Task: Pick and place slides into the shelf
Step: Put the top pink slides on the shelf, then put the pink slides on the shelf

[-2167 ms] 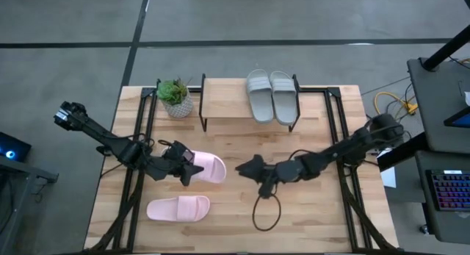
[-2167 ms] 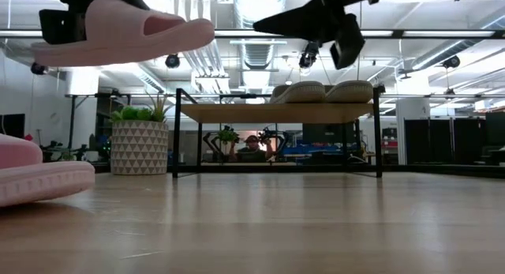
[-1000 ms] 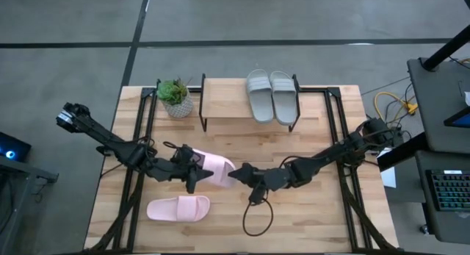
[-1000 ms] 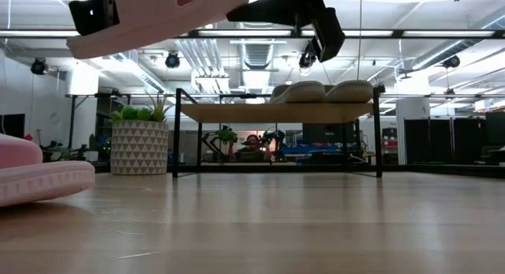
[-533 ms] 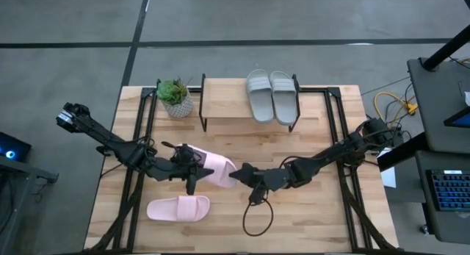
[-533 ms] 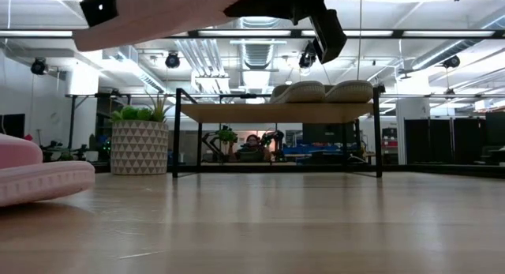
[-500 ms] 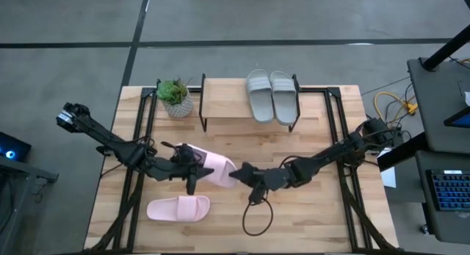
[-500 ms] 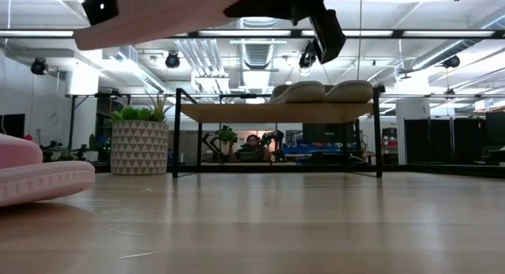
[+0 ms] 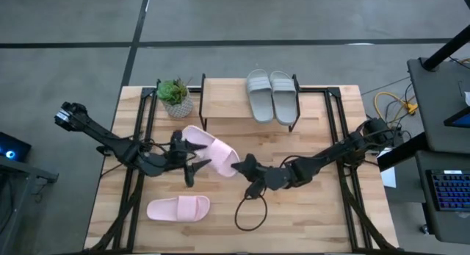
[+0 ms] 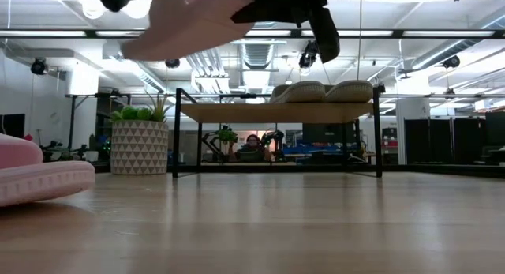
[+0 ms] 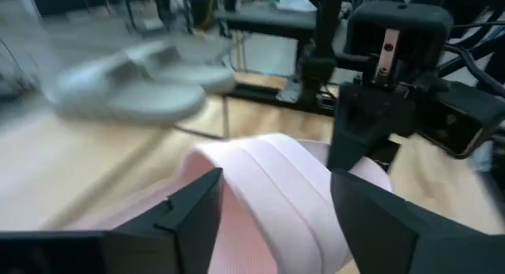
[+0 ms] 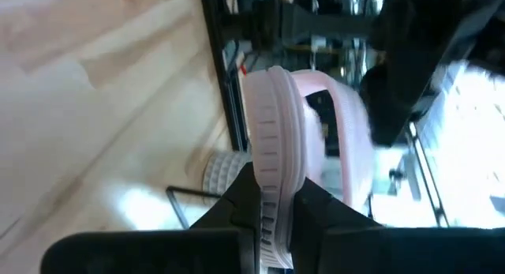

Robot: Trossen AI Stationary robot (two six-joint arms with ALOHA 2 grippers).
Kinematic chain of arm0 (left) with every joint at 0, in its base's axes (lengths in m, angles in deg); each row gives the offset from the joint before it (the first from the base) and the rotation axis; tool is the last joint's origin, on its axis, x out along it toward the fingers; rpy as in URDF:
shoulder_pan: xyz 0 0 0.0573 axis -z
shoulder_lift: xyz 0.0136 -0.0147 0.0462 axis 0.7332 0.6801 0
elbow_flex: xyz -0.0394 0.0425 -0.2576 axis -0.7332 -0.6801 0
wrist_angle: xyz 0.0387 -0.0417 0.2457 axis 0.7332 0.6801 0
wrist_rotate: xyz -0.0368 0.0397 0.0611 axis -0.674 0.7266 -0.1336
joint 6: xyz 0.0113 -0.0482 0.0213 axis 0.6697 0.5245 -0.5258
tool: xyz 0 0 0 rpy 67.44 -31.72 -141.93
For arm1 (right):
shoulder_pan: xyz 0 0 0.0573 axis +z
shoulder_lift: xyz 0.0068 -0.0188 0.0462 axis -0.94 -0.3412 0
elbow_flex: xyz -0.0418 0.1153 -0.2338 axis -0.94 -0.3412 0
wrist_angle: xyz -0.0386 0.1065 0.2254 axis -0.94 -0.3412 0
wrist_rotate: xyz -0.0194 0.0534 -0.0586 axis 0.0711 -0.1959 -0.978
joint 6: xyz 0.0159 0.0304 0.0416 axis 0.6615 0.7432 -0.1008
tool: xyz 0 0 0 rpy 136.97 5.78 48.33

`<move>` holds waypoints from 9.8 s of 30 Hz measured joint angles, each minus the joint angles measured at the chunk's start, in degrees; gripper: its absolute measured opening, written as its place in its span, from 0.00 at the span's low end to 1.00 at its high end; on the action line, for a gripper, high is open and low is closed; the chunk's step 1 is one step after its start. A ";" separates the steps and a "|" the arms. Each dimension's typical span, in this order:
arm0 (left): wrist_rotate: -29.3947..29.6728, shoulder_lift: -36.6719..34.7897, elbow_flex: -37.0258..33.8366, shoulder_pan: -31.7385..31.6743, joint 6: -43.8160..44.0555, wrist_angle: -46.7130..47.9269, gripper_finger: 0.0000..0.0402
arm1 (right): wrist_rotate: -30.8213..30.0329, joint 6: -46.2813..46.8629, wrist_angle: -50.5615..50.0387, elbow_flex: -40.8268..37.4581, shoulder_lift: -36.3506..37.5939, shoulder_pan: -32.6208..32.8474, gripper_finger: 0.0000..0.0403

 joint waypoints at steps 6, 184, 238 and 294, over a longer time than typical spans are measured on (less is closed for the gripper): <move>4.42 -6.02 0.01 0.00 -12.47 -0.62 0.59 | -8.46 3.53 0.02 -0.02 0.51 0.00 0.06; -38.33 1.66 -0.37 5.99 74.20 44.99 0.59 | -11.02 71.11 -56.93 20.44 8.35 -6.99 0.55; -36.13 21.60 -0.37 15.45 85.54 20.34 0.03 | -11.00 68.08 -56.92 18.51 8.33 -6.99 0.55; -16.48 -3.52 -0.02 13.14 61.81 20.42 0.00 | 6.34 -4.98 -14.19 18.28 -10.14 4.48 0.55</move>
